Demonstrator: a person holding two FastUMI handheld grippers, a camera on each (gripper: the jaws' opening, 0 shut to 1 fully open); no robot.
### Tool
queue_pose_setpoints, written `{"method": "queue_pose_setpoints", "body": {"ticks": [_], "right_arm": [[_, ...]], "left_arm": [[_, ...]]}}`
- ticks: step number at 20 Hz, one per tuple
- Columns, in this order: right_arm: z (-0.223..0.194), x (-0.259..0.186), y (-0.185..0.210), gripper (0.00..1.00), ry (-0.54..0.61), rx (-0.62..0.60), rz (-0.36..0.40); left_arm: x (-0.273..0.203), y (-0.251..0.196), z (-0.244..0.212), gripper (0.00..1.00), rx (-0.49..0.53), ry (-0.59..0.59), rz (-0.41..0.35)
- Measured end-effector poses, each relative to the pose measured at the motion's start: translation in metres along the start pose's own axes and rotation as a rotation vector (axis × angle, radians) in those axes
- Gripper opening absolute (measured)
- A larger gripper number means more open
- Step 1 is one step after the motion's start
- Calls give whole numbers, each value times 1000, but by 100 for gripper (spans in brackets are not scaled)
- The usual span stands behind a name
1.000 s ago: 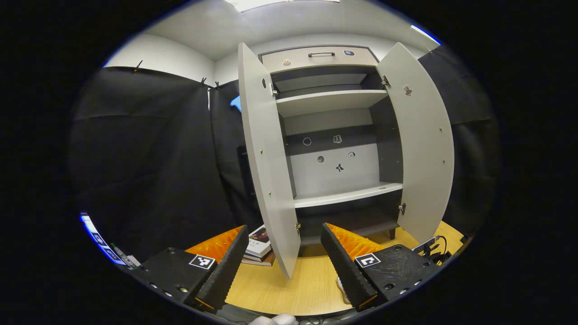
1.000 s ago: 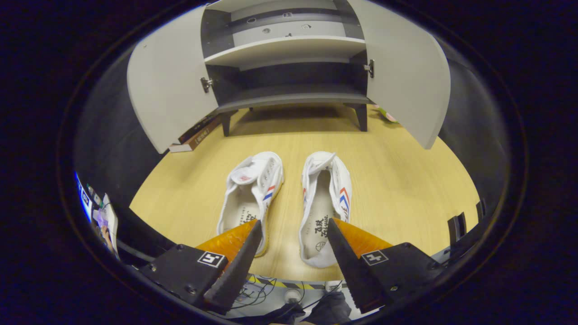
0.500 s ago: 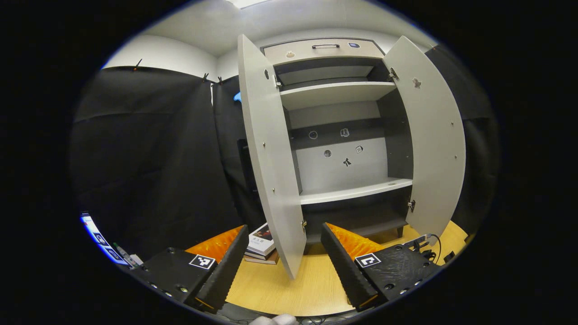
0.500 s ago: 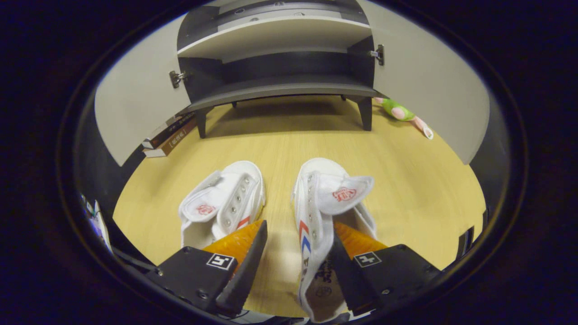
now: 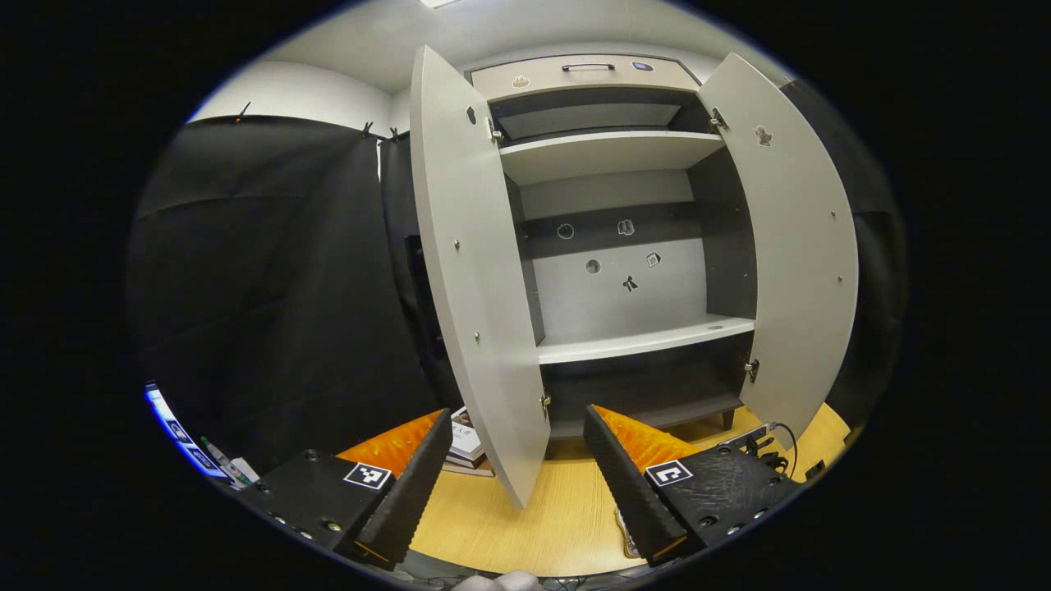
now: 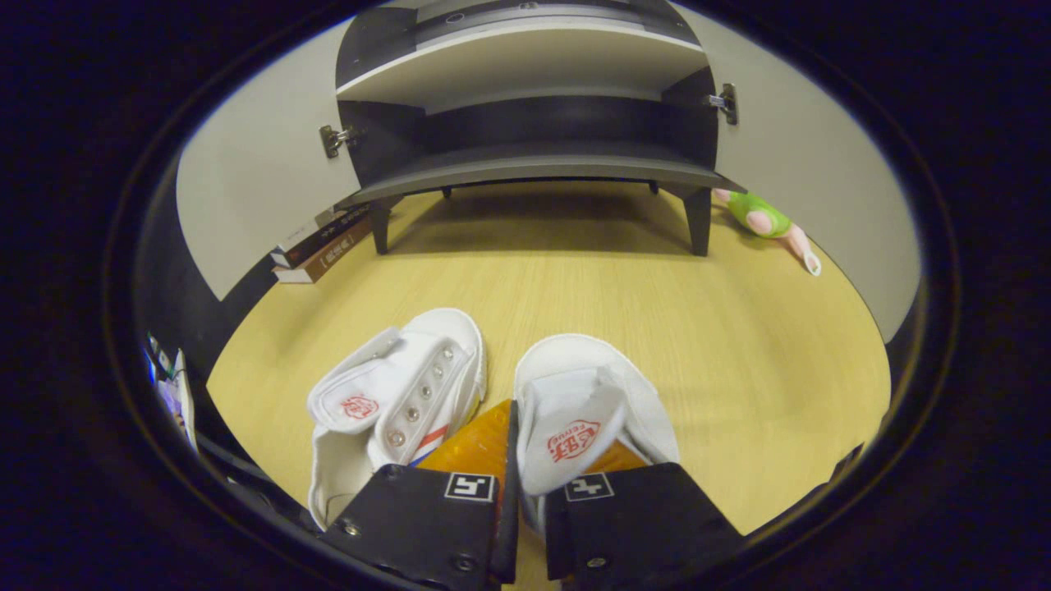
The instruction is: Grab one shoe with the right hand and put it into the shoe cabinet, grab the other shoe with the left hand and put it into the shoe cabinet; then close the right door with the right hand and the left door with the left hand.
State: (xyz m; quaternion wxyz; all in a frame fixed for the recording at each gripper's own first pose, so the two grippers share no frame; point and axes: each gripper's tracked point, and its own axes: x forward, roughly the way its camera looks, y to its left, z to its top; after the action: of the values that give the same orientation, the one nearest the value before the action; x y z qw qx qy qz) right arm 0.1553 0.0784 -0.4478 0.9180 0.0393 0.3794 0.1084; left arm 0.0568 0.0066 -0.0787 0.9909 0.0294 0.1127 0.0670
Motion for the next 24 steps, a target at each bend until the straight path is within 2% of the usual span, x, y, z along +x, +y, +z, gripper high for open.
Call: {"method": "queue_pose_setpoints", "body": {"ticks": [3,7,10,13,19,24], "right_arm": [[-2,-6,4,11,48,35,62],[16,-30,-2,10,39,64,59],[53,-57,-3,7,-3,87,48],[113,-84,3,10,-96,82,48],[251,-138,43,10,-324,38,99],[369,-150,61,7,-489,22,91]], "left_arm": [[4,-1,6,96,-5,-14,2],[5,-3,12,96,-21,-25,-3],[5,-2,14,96,-25,-37,-9],[5,0,16,96,-27,-46,-10],[3,12,19,96,-30,-68,14],[-2,25,24,96,-63,-76,68]]}}
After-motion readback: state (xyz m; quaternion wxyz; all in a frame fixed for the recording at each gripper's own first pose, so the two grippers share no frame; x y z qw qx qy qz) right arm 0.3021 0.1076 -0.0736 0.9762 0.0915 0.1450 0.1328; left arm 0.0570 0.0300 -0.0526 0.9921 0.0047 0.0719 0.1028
